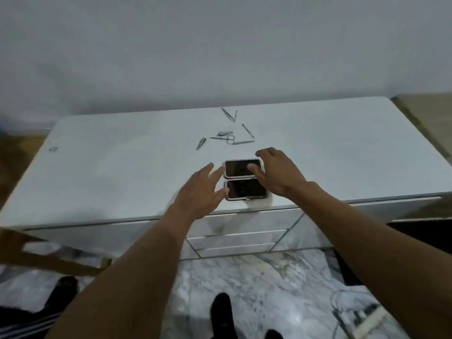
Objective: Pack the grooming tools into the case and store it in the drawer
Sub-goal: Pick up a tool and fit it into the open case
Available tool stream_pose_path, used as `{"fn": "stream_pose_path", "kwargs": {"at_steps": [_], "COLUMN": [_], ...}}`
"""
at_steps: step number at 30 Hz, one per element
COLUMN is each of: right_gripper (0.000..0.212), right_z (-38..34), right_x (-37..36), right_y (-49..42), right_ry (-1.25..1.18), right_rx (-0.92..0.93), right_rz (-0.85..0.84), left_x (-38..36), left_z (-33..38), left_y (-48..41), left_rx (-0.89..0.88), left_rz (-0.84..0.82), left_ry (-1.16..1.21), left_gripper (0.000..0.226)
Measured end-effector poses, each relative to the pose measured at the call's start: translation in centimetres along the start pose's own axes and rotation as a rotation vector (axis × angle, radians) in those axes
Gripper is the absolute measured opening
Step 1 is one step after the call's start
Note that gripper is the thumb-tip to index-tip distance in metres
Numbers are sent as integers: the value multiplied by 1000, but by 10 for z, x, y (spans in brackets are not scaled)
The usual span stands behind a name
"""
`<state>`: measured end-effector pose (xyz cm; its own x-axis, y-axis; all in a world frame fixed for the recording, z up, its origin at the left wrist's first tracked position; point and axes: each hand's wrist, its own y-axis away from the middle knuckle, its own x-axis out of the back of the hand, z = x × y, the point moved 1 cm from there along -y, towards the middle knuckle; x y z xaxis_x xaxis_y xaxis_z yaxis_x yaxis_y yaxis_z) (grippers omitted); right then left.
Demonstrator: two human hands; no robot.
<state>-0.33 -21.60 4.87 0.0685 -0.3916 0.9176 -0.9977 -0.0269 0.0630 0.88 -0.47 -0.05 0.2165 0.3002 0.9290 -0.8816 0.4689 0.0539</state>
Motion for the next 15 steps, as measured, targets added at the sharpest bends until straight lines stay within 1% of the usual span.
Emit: {"fn": "stream_pose_path", "kwargs": {"at_steps": [1, 4, 7, 15], "right_gripper": [48, 46, 45, 47], "right_z": [-1, -4, -8, -22], "right_x": [-4, -12, -20, -21], "right_y": [-4, -11, -22, -72], "right_ry": [-1, 21, 26, 36], "right_rx": [-10, -16, -14, -1], "right_rz": [4, 7, 0, -64], "left_x": [-3, -13, -26, -27], "left_z": [-3, -12, -22, -26], "left_y": [-4, -9, -13, -16], "left_rx": [-4, -73, -101, -76], "left_rz": [-11, 37, 87, 132], "left_ry": [15, 10, 12, 61], "left_gripper": [62, 61, 59, 57]}}
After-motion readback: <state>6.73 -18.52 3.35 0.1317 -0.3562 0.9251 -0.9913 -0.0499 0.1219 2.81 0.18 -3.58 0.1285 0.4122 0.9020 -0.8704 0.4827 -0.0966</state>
